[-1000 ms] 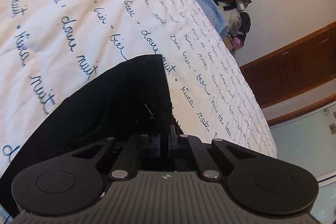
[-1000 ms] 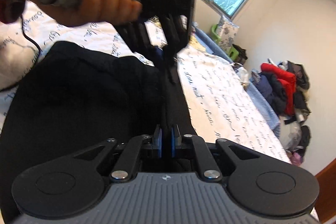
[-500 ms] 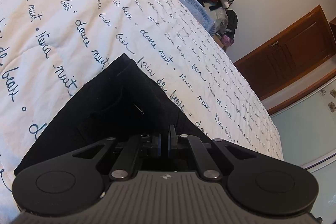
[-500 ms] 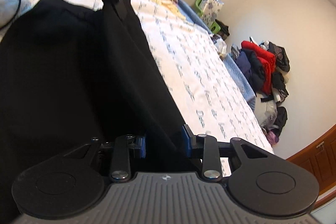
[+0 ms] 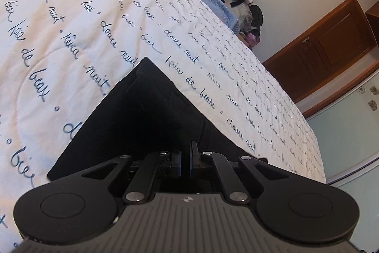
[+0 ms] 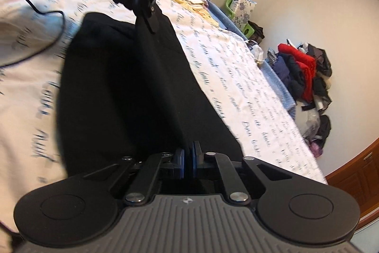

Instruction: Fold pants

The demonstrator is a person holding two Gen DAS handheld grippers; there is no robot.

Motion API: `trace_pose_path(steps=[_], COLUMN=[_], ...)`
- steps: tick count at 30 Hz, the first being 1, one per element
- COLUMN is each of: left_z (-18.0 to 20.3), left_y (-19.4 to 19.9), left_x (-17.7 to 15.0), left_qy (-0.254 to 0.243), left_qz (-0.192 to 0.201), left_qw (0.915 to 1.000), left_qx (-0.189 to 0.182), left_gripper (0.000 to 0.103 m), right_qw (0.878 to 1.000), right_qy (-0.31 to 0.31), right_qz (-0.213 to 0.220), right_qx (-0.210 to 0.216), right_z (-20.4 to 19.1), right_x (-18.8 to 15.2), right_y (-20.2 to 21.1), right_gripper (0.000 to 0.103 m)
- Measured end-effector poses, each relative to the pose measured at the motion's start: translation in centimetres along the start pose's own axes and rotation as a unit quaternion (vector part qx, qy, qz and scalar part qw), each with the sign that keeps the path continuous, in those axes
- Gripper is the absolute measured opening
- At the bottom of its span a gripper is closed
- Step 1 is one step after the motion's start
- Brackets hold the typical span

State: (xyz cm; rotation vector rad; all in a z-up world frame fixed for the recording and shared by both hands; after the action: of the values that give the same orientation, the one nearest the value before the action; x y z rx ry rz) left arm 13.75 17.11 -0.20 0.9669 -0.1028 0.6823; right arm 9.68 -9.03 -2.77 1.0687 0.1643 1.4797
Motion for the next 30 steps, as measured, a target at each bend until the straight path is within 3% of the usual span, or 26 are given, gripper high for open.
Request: trace_pose_path(steps=[15, 30], left_z=[-2.2, -2.8], left_y=[1.5, 1.7], left_x=[-3.0, -4.0], left_qy=[-0.01, -0.018], left_qz=[-0.025, -0.024], left_qw=[0.999, 0.9976], left_qx=[0.036, 0.062], left_gripper=[0.009, 0.01], right_qw=[0.996, 0.992], right_qy=[-0.053, -0.069], right_qz=[0.01, 0.01], right_qx=[0.072, 0.101], right_z=[-2.7, -4.7], right_x=[-0.5, -0.7], right_y=[1.9, 2.4], right_gripper=[0.006, 0.005])
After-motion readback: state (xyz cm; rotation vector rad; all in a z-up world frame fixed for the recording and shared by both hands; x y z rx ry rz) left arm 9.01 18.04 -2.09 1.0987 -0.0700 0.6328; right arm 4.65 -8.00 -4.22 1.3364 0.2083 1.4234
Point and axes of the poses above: each gripper's, at about its wrist camera, not at the fingertips, and y roughly against the way its jaws point, z to its right, x to its top, the point moved 3 cm from there along -y, roughly the way its jaws point, and after that the axes turned 10 degrees about -z, right-handed, at the moved point
